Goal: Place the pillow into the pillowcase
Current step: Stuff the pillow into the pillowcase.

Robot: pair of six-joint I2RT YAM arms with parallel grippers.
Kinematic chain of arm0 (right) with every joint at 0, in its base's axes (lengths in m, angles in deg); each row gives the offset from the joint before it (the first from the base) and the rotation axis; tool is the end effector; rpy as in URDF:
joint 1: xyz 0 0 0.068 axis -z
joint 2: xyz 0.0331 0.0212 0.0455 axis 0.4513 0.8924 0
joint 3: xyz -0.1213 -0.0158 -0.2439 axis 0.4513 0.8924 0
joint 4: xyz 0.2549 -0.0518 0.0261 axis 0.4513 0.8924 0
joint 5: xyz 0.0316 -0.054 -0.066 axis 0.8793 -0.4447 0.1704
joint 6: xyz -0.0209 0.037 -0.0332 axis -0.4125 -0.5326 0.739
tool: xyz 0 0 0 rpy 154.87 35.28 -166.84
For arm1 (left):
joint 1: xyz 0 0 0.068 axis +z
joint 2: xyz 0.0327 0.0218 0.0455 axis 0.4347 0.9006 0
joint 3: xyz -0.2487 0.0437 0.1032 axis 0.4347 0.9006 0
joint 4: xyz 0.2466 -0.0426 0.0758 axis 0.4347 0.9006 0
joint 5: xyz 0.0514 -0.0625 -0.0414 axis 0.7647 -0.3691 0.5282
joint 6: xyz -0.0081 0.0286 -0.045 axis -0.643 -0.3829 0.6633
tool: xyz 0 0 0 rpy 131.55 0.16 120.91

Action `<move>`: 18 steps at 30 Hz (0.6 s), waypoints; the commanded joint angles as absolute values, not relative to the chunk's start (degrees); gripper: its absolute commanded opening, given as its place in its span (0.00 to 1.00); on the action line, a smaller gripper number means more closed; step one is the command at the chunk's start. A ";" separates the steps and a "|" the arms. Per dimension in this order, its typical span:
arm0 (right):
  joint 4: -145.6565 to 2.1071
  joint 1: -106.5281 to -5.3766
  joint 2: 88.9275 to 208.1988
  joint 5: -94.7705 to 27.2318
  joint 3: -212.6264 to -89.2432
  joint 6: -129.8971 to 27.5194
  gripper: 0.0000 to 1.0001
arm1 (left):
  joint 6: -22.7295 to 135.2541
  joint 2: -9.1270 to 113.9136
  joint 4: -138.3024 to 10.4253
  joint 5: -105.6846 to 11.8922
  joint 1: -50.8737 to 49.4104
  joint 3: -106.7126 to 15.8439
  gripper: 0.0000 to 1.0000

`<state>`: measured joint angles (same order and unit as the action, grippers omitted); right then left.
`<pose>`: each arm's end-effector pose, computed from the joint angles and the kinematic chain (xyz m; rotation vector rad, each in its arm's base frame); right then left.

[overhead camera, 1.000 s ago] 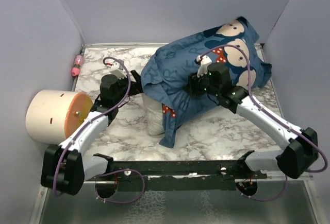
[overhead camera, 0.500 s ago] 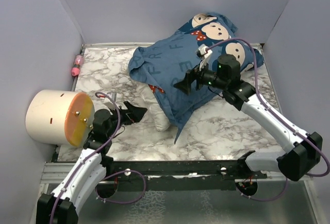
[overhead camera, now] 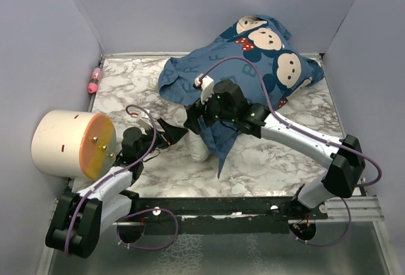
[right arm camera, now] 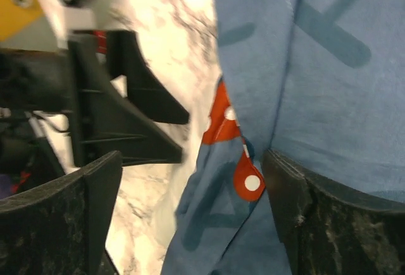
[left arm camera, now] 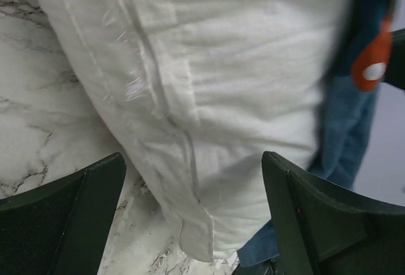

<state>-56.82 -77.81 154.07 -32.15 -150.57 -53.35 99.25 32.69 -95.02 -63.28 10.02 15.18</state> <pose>0.2182 0.2783 0.3385 -0.8629 1.9515 0.8036 0.1819 -0.0667 0.1838 -0.3077 1.9005 -1.2383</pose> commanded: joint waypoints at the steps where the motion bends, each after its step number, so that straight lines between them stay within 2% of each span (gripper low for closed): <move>1: -53.28 -78.38 157.09 -42.13 -152.09 -54.35 0.85 | 100.56 35.78 -107.45 -66.81 9.95 14.10 0.92; 4: -52.35 -79.70 159.40 -42.95 -152.85 -54.23 0.74 | 100.72 40.15 -110.88 -68.13 9.91 12.84 0.91; 7: -51.73 -80.25 160.01 -45.95 -153.26 -54.04 0.49 | 101.33 46.05 -115.55 -69.13 9.77 11.79 0.89; 8: -51.74 -80.26 159.70 -47.14 -153.14 -53.86 0.35 | 101.71 48.11 -116.93 -69.52 9.78 11.41 0.86; 9: -51.92 -80.26 159.14 -48.14 -152.94 -53.67 0.24 | 101.90 50.02 -118.29 -69.95 9.72 10.95 0.82; 11: -52.34 -80.26 157.88 -49.13 -152.62 -53.24 0.10 | 102.33 53.90 -120.52 -71.24 9.73 9.79 0.72; 13: -53.13 -80.25 156.35 -47.47 -152.48 -51.89 0.05 | 103.00 57.51 -123.30 -72.62 9.64 8.64 0.60; 16: -55.92 -80.24 153.08 -41.54 -151.38 -50.76 0.05 | 105.11 61.60 -127.49 -74.27 9.60 7.25 0.43; 18: -56.78 -80.26 150.80 -38.36 -151.32 -50.54 0.18 | 105.61 62.19 -128.60 -74.42 9.60 6.70 0.33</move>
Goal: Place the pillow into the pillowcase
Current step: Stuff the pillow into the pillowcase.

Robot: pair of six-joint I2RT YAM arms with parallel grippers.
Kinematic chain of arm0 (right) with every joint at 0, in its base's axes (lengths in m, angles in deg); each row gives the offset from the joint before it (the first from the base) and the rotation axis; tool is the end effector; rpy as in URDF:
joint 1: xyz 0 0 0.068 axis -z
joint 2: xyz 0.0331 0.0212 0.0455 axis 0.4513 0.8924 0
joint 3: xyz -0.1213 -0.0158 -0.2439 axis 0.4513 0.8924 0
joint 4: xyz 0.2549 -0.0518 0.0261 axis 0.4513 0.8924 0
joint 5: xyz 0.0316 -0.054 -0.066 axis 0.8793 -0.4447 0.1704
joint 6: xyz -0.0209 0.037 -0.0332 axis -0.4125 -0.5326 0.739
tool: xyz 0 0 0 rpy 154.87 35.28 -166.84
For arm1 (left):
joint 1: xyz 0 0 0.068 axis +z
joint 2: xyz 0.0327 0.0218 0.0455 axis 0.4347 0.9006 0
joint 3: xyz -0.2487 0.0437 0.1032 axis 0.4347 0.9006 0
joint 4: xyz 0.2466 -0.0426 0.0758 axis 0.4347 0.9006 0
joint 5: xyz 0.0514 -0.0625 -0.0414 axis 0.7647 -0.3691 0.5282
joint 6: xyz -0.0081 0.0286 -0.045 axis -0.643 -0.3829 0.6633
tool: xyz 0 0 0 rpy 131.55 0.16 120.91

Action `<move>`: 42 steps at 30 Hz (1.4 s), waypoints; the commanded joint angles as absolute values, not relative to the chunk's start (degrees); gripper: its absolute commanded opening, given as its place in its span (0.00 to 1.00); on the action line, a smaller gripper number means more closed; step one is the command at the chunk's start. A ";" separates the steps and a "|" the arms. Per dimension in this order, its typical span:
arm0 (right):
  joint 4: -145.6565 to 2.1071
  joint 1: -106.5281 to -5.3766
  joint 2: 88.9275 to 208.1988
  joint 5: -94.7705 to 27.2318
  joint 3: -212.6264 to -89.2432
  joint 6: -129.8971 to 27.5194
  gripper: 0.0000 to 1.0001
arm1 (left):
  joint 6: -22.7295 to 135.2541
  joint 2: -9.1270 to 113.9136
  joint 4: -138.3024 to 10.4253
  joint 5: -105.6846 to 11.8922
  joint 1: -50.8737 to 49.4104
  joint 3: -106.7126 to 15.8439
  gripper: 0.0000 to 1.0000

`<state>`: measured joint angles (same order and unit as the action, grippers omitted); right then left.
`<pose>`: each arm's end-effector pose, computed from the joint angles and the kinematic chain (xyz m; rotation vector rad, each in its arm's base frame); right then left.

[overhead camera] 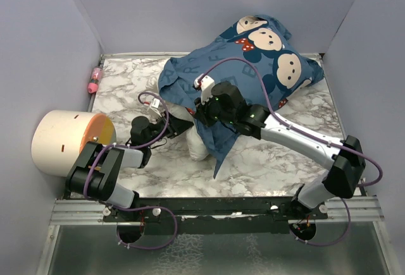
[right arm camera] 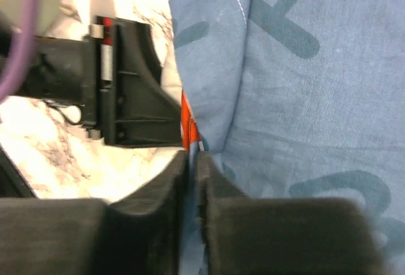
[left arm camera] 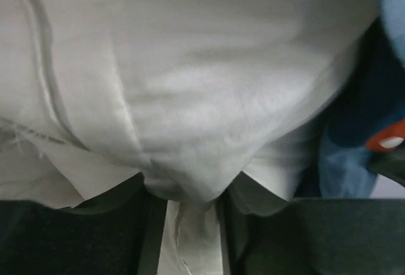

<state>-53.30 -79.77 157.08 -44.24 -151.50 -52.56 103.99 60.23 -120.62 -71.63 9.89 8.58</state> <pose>0.2201 0.2884 0.3203 -0.8069 2.0376 0.5650 0.2349 -0.0870 0.1673 -0.2256 1.8753 -1.4259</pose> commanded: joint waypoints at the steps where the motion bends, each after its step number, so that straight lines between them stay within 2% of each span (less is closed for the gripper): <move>1: -56.36 -80.25 149.63 -37.66 -151.46 -50.53 0.27 | 105.42 62.06 -128.40 -74.45 9.62 6.52 0.29; 4: -54.18 -80.35 146.24 -38.33 -151.68 -50.27 0.55 | 103.51 60.69 -125.73 -74.44 9.55 5.93 0.13; 7: -53.01 -80.35 143.83 -41.03 -150.36 -50.49 0.81 | 101.67 59.30 -123.02 -74.32 9.27 5.34 0.04; 8: -52.77 -80.31 143.86 -42.01 -149.83 -50.60 0.86 | 101.50 59.18 -122.98 -74.24 9.14 5.30 0.01; 11: -51.87 -80.35 146.89 -42.27 -149.25 -51.04 0.94 | 101.36 59.45 -123.37 -74.32 8.18 4.51 0.00; 16: -52.97 -80.35 152.22 -47.95 -147.82 -51.65 0.95 | 101.18 59.68 -124.05 -74.76 6.53 3.05 0.00; 20: -52.39 -80.35 155.72 -53.50 -148.25 -51.76 0.88 | 100.19 59.41 -124.55 -74.85 5.59 2.92 0.00; 21: -52.46 -80.35 156.39 -52.80 -148.58 -51.77 0.77 | 100.06 59.40 -125.56 -74.91 5.39 2.98 0.00; 24: -53.09 -80.42 157.69 -46.03 -150.91 -50.68 0.23 | 100.14 59.85 -129.12 -74.93 4.82 3.08 0.00; 25: -54.16 -80.62 157.86 -42.21 -152.15 -50.01 0.13 | 100.33 60.21 -130.78 -74.87 4.64 2.82 0.00; 26: -55.03 -81.09 158.21 -38.05 -154.06 -49.33 0.08 | 100.63 60.61 -132.48 -74.85 4.45 2.03 0.00; 29: -54.45 -83.21 162.59 -24.20 -168.43 -48.55 0.01 | 103.26 61.84 -138.81 -74.28 3.96 -1.14 0.00; 33: -46.82 -88.82 174.28 -8.44 -196.83 -50.52 0.01 | 104.94 60.54 -143.14 -71.28 3.59 -6.09 0.00; 36: -42.52 -92.73 180.86 -2.96 -212.20 -53.30 0.01 | 103.68 56.62 -141.05 -69.69 3.17 -8.22 0.00; 38: -43.26 -92.93 181.33 -1.94 -211.29 -55.37 0.01 | 102.47 53.89 -139.46 -68.84 2.42 -8.58 0.00; 40: -46.64 -92.31 177.85 -6.92 -202.66 -55.08 0.01 | 101.68 51.63 -138.42 -67.77 1.40 -8.40 0.00; 42: -52.84 -89.38 174.10 -6.57 -191.81 -57.24 0.01 | 101.28 49.75 -137.11 -65.86 0.37 -7.47 0.00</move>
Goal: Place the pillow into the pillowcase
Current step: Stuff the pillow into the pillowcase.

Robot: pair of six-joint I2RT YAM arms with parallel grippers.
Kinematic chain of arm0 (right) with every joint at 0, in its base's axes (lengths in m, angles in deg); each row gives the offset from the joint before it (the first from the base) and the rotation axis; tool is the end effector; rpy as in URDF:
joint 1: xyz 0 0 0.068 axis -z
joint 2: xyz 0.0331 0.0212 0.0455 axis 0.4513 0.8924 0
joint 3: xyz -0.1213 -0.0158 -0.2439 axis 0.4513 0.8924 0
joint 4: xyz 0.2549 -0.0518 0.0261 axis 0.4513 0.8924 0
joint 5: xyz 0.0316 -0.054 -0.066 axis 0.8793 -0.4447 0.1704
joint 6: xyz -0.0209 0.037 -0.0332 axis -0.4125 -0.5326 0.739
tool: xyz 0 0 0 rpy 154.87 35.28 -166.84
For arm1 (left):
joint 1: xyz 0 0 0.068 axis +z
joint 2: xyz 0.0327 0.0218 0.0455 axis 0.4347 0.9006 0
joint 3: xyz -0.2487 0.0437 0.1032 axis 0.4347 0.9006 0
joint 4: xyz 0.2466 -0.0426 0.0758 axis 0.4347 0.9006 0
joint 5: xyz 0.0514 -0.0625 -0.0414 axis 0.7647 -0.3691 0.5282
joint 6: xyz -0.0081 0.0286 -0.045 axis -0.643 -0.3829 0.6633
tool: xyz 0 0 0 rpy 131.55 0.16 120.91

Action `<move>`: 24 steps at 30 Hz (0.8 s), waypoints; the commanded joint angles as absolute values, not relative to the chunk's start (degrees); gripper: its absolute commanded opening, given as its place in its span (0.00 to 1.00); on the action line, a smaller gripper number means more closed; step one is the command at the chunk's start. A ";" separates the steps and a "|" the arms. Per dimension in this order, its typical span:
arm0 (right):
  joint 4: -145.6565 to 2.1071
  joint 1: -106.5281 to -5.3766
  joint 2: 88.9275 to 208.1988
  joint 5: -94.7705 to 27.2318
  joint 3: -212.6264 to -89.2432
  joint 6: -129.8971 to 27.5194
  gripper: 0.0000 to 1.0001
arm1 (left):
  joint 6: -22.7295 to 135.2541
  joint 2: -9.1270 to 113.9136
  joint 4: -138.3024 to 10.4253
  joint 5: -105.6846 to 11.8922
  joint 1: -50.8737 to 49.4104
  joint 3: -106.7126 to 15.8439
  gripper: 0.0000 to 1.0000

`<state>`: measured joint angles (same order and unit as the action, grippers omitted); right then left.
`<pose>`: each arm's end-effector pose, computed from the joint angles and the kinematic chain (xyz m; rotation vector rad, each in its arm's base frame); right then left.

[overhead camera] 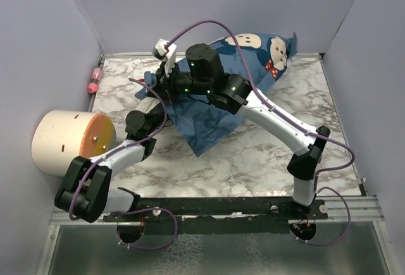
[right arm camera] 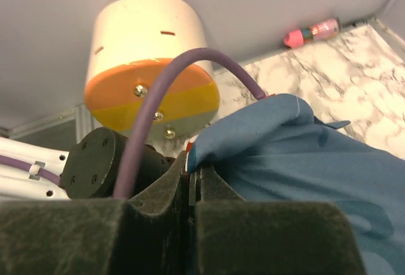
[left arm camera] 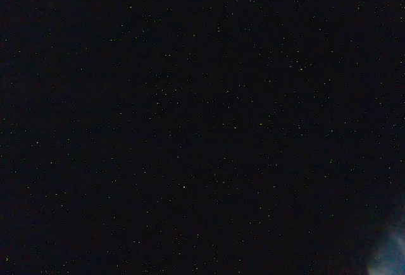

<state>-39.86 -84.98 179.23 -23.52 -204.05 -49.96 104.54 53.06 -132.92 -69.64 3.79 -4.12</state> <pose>0.2221 0.3782 0.4589 -1.0734 1.6460 1.0439 0.2395 -0.1164 0.2837 0.1153 1.3340 -1.5366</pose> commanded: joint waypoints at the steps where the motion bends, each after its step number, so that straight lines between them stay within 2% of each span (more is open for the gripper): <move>1: -55.87 -87.70 171.96 -5.43 -186.74 -59.44 0.01 | 99.82 48.66 -134.83 -63.92 0.30 -6.76 0.00; 4: -57.03 -86.77 165.84 -9.13 -178.80 -57.54 0.03 | 99.39 47.21 -136.76 -59.89 0.36 -2.66 0.00; 7: -58.23 -86.63 158.69 -7.27 -173.27 -55.50 0.19 | 98.64 46.37 -135.85 -56.20 0.32 -0.86 0.00; 11: -55.23 -86.62 148.86 -11.48 -167.71 -50.93 0.53 | 98.93 47.50 -135.21 -53.70 0.36 -1.30 0.00; 15: -53.14 -86.64 136.25 -22.45 -158.05 -46.50 0.97 | 99.63 48.21 -132.46 -52.07 0.42 -3.05 0.00; 16: -52.82 -86.65 133.13 -26.16 -154.98 -45.85 1.00 | 99.53 48.37 -131.54 -51.86 0.43 -3.59 0.00; 20: -53.06 -86.63 121.93 -42.44 -140.32 -44.85 1.00 | 100.13 50.20 -129.64 -52.81 0.37 -7.34 0.00; 24: -52.92 -86.65 118.61 -49.13 -129.85 -47.49 1.00 | 101.73 52.90 -128.55 -53.90 0.28 -11.55 0.00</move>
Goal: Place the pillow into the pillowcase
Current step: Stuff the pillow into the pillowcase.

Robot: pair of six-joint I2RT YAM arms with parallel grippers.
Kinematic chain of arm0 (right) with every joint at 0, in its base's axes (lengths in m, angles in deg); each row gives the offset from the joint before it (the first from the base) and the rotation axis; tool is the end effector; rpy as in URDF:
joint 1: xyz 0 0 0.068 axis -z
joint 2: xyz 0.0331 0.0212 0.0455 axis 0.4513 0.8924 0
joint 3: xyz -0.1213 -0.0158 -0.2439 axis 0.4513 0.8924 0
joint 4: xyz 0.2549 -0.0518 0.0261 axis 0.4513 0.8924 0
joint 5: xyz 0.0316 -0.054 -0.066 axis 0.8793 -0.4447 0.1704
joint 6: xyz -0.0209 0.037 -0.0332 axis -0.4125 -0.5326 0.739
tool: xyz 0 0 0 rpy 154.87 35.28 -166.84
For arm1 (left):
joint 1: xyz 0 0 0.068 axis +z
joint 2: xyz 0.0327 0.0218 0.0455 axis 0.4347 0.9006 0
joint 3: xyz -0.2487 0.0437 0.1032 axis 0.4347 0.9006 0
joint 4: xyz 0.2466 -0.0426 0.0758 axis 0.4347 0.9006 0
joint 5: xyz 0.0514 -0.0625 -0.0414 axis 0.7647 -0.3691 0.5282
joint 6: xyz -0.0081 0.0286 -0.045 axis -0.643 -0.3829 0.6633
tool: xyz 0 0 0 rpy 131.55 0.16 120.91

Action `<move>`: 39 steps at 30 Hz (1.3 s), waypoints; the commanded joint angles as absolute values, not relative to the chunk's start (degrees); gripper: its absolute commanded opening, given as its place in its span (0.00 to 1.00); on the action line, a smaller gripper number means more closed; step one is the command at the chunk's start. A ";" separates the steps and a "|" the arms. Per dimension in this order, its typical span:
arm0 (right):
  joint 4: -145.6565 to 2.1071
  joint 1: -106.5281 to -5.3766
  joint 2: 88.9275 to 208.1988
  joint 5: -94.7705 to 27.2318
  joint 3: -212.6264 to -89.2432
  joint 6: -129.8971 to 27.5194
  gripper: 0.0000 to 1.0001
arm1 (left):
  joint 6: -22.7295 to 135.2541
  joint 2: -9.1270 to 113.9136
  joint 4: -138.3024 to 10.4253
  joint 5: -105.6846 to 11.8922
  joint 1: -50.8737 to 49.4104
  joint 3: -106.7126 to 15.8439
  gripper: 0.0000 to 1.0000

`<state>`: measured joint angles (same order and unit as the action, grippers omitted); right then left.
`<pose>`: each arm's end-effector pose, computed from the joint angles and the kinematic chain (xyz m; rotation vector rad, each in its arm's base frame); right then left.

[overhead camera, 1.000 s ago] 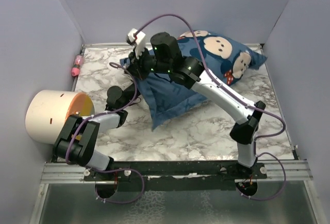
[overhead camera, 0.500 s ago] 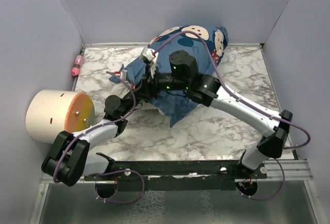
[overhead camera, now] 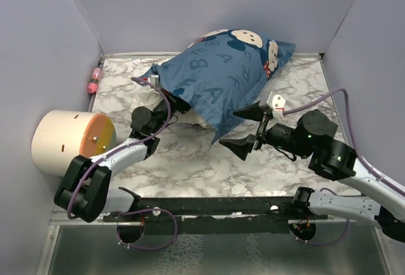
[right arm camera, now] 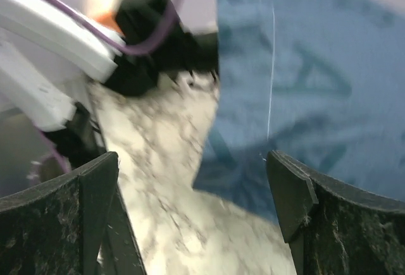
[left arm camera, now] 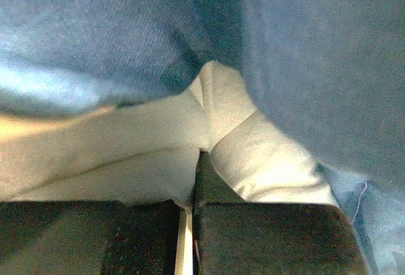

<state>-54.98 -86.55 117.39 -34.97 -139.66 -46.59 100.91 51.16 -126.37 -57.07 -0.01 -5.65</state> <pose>0.0881 0.1586 0.4292 -0.8975 1.4468 0.9130 0.2383 -0.1276 0.2906 -0.0350 1.3246 -1.4275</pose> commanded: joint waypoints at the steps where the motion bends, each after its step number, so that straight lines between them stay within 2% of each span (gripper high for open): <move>1: -52.84 -86.75 119.08 -50.24 -128.45 -48.82 1.00 | 102.05 53.45 -128.28 -54.00 0.21 -12.50 0.00; 6: -58.36 -86.77 123.49 -60.90 -124.14 -53.42 1.00 | 102.76 55.30 -125.78 -53.29 -0.51 -16.41 0.00; 10: -64.50 -86.77 126.39 -67.19 -125.37 -53.47 0.99 | 101.66 55.99 -123.57 -52.96 -1.44 -18.63 0.00; 17: -69.21 -86.85 127.10 -67.69 -128.47 -52.34 0.86 | 101.65 57.47 -122.62 -52.78 -1.83 -20.39 0.00; 24: -64.98 -86.94 120.58 -66.47 -130.45 -48.61 0.61 | 101.23 60.21 -121.61 -53.85 -1.83 -23.87 0.00; 31: -58.16 -86.91 119.72 -68.52 -133.65 -46.22 0.58 | 101.35 62.59 -121.51 -55.22 -1.83 -26.07 0.00; 32: -58.18 -86.94 119.75 -69.30 -133.66 -45.73 0.54 | 101.45 62.66 -121.51 -55.29 -1.83 -26.16 0.00; 34: -58.36 -86.94 120.11 -72.77 -134.00 -44.37 0.34 | 101.62 62.84 -121.51 -55.41 -1.83 -26.18 0.00; 37: -58.48 -86.94 121.41 -74.46 -135.29 -41.95 0.10 | 101.70 63.00 -121.23 -55.58 -1.84 -26.27 0.00; 39: -57.83 -86.91 122.53 -74.63 -136.79 -40.81 0.01 | 101.57 63.15 -120.96 -55.63 -1.83 -26.37 0.00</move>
